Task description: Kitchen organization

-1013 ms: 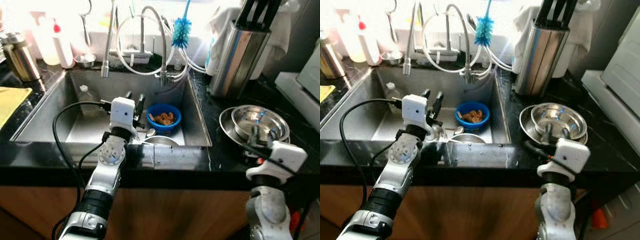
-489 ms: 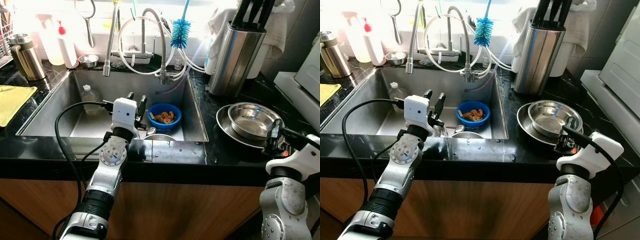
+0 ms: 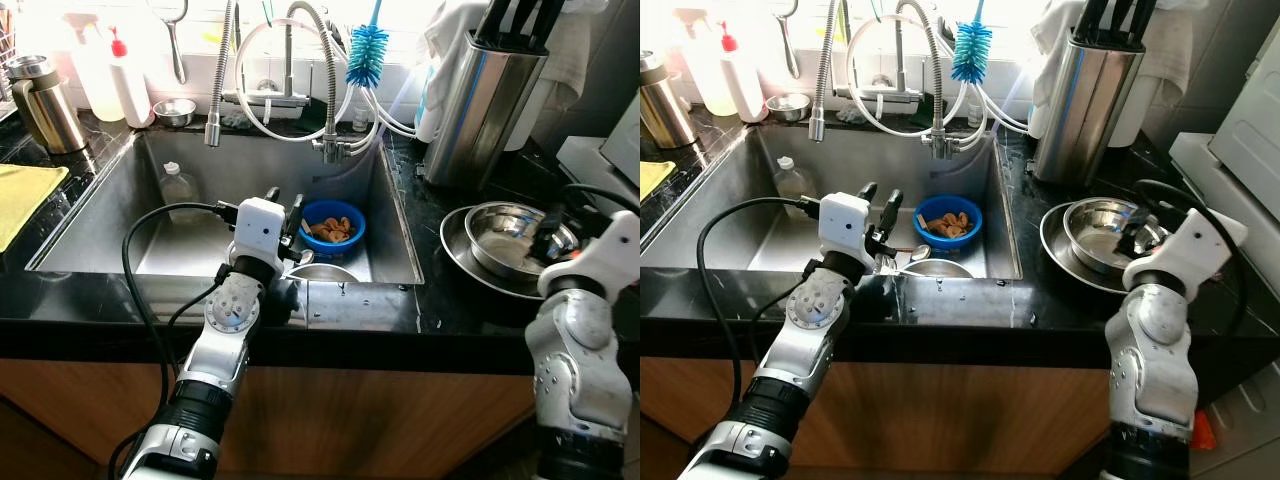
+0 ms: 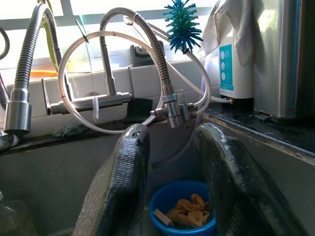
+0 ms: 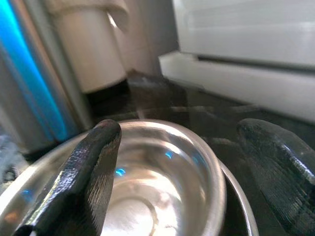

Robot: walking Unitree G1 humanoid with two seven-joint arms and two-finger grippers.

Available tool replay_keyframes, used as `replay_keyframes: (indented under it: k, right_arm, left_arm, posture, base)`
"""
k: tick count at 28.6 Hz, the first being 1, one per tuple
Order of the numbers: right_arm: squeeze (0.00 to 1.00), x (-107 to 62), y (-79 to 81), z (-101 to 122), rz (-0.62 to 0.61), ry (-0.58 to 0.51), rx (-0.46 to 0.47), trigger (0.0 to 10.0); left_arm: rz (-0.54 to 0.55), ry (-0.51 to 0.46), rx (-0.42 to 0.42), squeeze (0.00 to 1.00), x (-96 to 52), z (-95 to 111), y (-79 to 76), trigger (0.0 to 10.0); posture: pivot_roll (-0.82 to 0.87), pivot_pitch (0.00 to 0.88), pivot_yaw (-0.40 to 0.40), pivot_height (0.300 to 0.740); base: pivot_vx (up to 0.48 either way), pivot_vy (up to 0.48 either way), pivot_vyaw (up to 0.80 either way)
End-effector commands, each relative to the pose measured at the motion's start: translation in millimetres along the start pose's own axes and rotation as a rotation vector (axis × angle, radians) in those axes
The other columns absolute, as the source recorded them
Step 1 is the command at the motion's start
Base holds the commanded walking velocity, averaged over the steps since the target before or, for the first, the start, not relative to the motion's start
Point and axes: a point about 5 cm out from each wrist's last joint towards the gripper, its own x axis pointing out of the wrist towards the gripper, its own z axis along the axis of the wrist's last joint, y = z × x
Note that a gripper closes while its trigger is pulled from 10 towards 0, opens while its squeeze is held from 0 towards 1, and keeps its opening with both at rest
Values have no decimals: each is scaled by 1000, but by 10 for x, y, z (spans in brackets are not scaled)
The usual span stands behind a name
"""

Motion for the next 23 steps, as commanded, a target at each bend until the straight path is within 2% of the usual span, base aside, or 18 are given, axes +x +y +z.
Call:
replay_keyframes:
  k: [1,7,12,23]
  right_arm:
    - [0,60,-7,107,-16,-16,26,10000]
    - [0,141,14,179,-45,19,68,10000]
    - [0,167,-20,221,-49,47,65,10000]
    - [0,60,-186,171,-53,117,13,10000]
  left_arm:
    - [-15,-8,1,0,28,31,-13,10000]
    - [-26,-15,3,0,39,54,-23,10000]
    - [-39,-23,7,0,55,78,-24,10000]
    - [-58,-25,11,0,49,85,-26,10000]
  posture:
    - [62,34,-70,740]
    - [68,33,-72,740]
    - [68,25,-74,740]
    - [69,12,-74,740]
  base:
    - [0,0,0]
    - [0,0,0]
    - [0,0,0]
    - [0,0,0]
